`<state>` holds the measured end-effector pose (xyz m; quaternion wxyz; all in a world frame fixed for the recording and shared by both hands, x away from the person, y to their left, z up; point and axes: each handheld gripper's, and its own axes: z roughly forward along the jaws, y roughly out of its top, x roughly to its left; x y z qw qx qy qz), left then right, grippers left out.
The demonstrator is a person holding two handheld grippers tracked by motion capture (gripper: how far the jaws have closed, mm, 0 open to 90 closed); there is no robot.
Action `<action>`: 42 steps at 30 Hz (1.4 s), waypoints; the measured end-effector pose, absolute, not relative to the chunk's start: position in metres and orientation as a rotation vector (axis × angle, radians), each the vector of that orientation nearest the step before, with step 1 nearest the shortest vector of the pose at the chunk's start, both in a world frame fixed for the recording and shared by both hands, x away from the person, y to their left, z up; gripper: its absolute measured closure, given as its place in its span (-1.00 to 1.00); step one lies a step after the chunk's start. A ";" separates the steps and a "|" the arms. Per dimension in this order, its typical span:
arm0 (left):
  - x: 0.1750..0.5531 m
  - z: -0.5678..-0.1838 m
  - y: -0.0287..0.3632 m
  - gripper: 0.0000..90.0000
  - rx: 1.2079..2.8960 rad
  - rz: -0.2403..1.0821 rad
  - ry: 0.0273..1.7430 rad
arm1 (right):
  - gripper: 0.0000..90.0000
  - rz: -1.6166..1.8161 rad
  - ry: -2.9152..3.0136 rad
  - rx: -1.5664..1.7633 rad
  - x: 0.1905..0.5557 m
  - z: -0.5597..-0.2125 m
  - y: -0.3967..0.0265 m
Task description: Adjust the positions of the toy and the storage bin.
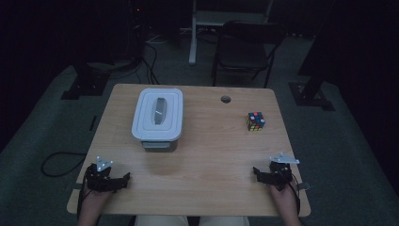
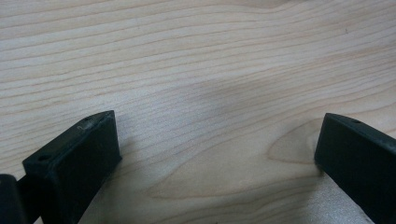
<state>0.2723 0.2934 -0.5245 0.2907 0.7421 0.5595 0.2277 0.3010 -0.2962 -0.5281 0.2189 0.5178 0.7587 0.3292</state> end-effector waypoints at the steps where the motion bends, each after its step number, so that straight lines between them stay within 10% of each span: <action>1: 0.272 -0.524 0.293 -0.98 1.979 0.607 1.493 | -0.71 0.911 2.100 1.433 0.301 -0.528 -0.296; 42: 0.287 -0.512 0.293 -0.97 1.953 0.576 1.388 | -0.73 0.930 2.158 1.345 0.326 -0.522 -0.250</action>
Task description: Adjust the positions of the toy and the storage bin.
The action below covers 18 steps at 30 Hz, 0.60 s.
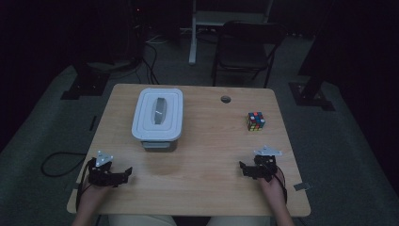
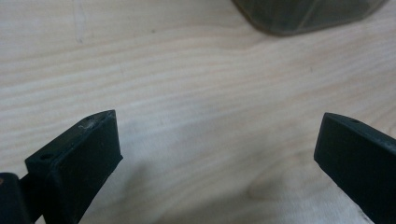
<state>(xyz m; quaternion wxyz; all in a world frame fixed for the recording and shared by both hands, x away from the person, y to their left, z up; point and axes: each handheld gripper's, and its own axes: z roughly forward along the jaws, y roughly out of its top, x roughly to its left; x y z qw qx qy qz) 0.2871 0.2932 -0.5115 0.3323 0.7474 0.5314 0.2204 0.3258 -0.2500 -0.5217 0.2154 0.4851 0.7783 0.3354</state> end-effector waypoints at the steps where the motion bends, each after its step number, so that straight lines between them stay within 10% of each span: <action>1: 0.290 -0.511 0.294 -0.97 1.957 0.576 1.387 | -0.73 0.944 2.165 1.340 0.328 -0.520 -0.247; 18: 0.326 -0.506 0.297 -0.97 1.965 0.571 1.374 | -0.72 1.119 2.055 1.385 0.371 -0.504 -0.213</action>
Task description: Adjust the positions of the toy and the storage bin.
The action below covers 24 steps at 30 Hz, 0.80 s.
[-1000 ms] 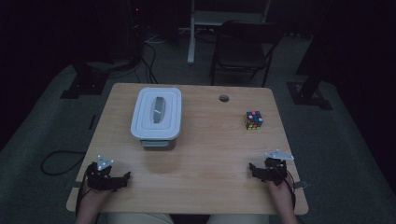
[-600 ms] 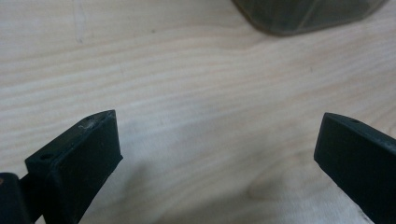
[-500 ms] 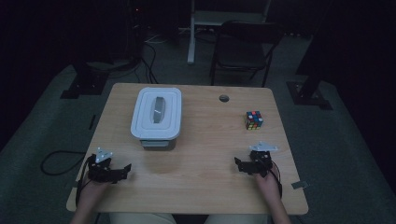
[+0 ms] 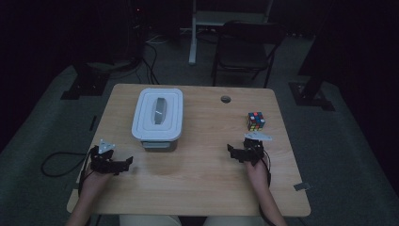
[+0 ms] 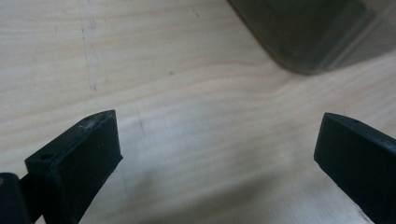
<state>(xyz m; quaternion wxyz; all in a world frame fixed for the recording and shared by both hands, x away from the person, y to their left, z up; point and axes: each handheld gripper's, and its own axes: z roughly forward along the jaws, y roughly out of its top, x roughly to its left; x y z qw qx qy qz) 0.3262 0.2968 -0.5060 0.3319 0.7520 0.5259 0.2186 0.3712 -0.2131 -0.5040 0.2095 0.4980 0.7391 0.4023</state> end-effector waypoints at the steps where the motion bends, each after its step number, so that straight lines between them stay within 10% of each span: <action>1: 0.328 -0.506 0.296 -0.97 1.969 0.564 1.362 | -0.72 1.131 2.059 1.392 0.374 -0.504 -0.211; 24: 0.381 -0.511 0.289 -0.97 2.016 0.549 1.380 | -0.72 1.155 2.144 1.382 0.421 -0.508 -0.153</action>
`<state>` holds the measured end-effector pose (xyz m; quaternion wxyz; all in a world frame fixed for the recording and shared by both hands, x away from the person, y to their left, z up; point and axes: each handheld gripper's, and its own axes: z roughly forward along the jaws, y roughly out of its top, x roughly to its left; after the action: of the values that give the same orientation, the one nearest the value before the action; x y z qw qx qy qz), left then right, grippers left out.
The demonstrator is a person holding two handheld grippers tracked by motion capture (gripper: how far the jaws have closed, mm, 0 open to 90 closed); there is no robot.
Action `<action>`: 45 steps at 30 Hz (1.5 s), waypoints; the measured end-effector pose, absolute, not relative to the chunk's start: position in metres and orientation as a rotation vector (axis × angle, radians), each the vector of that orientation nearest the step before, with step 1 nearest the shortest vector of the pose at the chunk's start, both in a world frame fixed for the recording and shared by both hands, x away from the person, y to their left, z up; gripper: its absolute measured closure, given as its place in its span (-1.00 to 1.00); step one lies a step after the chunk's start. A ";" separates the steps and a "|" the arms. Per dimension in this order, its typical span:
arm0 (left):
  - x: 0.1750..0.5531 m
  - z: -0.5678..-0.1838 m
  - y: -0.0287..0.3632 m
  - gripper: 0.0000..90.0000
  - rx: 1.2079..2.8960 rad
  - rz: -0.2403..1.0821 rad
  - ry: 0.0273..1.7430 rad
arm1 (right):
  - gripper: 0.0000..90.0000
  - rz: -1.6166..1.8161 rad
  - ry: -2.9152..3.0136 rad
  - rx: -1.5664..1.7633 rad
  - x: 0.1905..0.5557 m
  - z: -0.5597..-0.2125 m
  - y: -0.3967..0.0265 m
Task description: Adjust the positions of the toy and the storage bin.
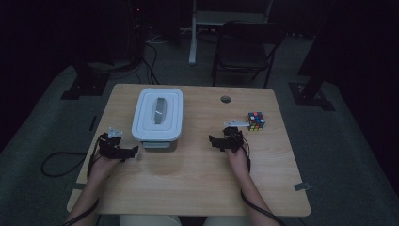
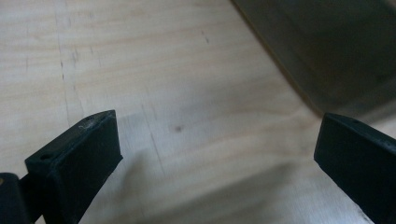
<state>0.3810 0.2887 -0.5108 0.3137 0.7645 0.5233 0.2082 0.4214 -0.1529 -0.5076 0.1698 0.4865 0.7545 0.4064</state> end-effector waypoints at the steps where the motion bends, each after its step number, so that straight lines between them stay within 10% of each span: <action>1: 0.381 -0.511 0.289 -0.97 2.016 0.549 1.380 | -0.72 1.155 2.144 1.382 0.421 -0.508 -0.153; 45: 0.468 -0.506 0.287 -0.97 1.975 0.520 1.365 | -0.71 1.278 2.192 1.268 0.484 -0.494 -0.055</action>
<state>0.4681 0.2866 -0.5062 0.3359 0.7573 0.5234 0.1993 0.4844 -0.0553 -0.4941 0.1517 0.4419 0.7638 0.4453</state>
